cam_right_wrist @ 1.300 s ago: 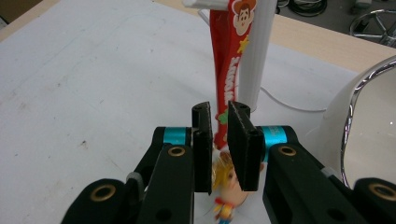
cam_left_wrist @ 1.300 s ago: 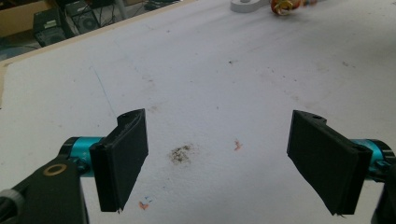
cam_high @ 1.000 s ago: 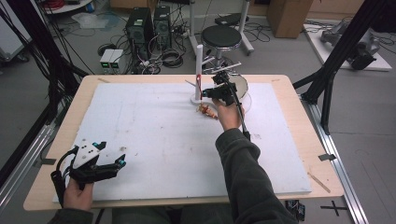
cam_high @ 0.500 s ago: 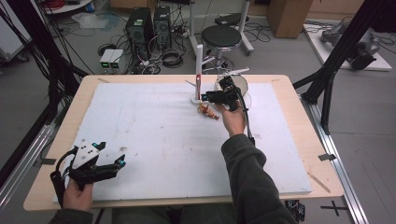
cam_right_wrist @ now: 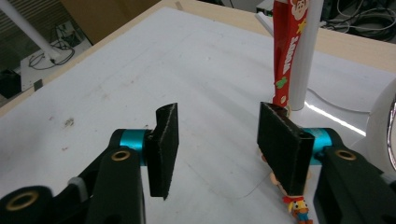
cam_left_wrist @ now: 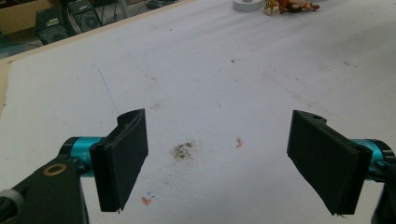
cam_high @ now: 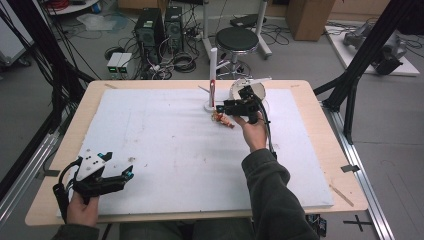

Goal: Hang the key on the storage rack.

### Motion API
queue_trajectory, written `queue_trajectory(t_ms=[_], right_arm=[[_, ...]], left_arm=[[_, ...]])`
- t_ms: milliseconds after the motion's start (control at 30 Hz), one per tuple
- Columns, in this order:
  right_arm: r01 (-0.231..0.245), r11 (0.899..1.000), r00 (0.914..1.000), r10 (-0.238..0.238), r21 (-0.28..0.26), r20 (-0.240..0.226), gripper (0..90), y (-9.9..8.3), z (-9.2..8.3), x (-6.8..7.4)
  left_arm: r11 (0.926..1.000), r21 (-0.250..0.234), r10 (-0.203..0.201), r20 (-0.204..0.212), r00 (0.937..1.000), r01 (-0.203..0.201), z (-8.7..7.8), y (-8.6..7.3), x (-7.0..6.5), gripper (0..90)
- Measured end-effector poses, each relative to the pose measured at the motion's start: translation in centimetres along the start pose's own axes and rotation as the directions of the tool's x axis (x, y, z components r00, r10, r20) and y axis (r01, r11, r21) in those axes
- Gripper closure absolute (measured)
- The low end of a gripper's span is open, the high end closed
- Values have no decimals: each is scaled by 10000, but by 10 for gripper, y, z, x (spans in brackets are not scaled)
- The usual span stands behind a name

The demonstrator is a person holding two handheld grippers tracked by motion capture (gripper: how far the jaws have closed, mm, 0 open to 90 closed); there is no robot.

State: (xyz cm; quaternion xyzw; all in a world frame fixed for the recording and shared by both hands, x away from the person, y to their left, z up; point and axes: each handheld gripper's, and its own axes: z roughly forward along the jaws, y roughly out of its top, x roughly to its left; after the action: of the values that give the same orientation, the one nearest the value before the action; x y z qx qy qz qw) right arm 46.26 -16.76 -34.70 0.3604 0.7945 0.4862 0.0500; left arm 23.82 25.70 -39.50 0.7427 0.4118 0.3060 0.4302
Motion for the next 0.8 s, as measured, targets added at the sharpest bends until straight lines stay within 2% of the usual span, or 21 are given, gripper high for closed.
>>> queue_trajectory(t_ms=[133,200,533,800], right_arm=[[180,9998,9998,-180,-108,-38,377,-3,-3,3],[192,9998,9998,-191,-92,78,299,-4,-4,5],[216,9997,9994,-213,-120,274,115,-16,-8,10],[372,9993,9982,-370,-32,471,111,-25,-14,15]], left_arm=[[10000,4,5,-23,10000,-5,0,0,0,209],[10000,-1,-9,-21,10000,9,0,0,0,209],[10000,11,-57,-32,10000,57,-1,-1,1,209],[10000,11,-99,1,10000,99,-1,0,0,208]])
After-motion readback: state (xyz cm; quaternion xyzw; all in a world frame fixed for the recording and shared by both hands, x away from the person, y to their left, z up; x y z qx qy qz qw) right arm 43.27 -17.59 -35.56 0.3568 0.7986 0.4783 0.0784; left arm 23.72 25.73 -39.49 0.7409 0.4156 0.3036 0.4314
